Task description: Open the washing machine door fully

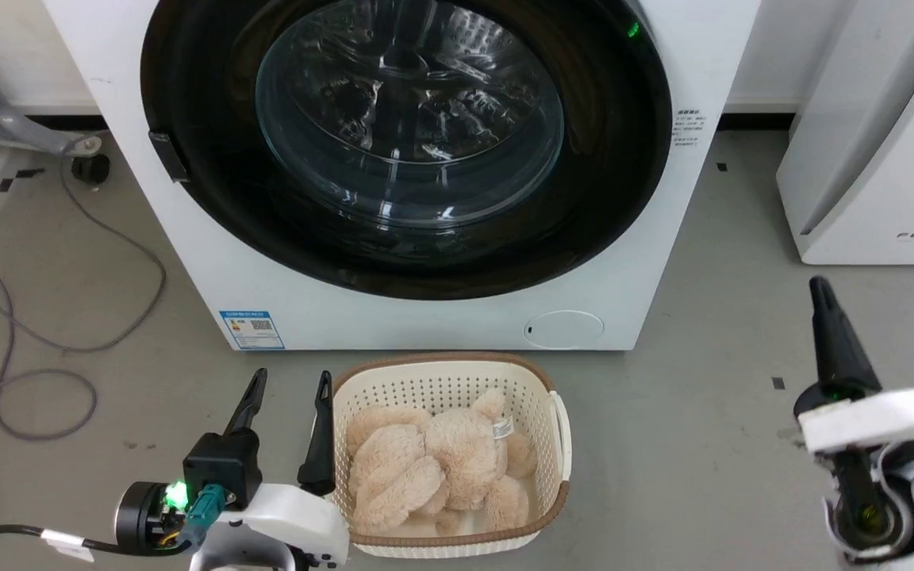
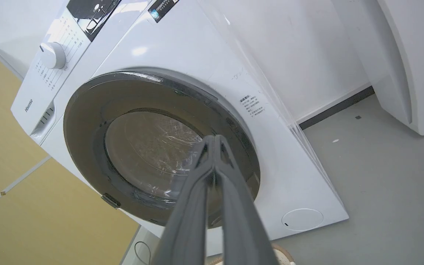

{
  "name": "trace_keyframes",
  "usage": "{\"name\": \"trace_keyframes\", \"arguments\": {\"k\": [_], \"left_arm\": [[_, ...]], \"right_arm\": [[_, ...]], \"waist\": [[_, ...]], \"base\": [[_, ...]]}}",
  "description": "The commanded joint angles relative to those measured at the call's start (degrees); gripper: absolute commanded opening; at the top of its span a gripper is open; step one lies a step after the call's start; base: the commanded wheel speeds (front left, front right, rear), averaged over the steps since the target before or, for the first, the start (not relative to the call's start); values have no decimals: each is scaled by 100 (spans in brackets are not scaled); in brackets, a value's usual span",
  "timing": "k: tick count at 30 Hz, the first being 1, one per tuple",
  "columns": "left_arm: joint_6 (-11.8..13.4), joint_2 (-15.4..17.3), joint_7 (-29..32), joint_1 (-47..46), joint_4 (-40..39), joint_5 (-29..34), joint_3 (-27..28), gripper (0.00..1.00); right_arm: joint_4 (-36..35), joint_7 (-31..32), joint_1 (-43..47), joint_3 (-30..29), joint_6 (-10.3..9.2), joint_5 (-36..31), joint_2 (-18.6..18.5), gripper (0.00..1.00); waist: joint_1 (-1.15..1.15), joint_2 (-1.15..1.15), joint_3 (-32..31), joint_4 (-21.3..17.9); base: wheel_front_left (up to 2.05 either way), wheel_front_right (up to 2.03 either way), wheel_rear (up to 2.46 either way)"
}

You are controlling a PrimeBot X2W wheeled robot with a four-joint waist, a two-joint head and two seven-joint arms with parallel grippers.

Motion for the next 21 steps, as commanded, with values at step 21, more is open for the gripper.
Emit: {"name": "trace_keyframes", "arguments": {"k": [21], "left_arm": [[101,6,-308,-701,-228,-213,-287,100]], "right_arm": [[2023,549,-3417,903,3,1610,-1183,0]], "waist": [[0,0,1029,171]], "base": [[0,0,0]]}}
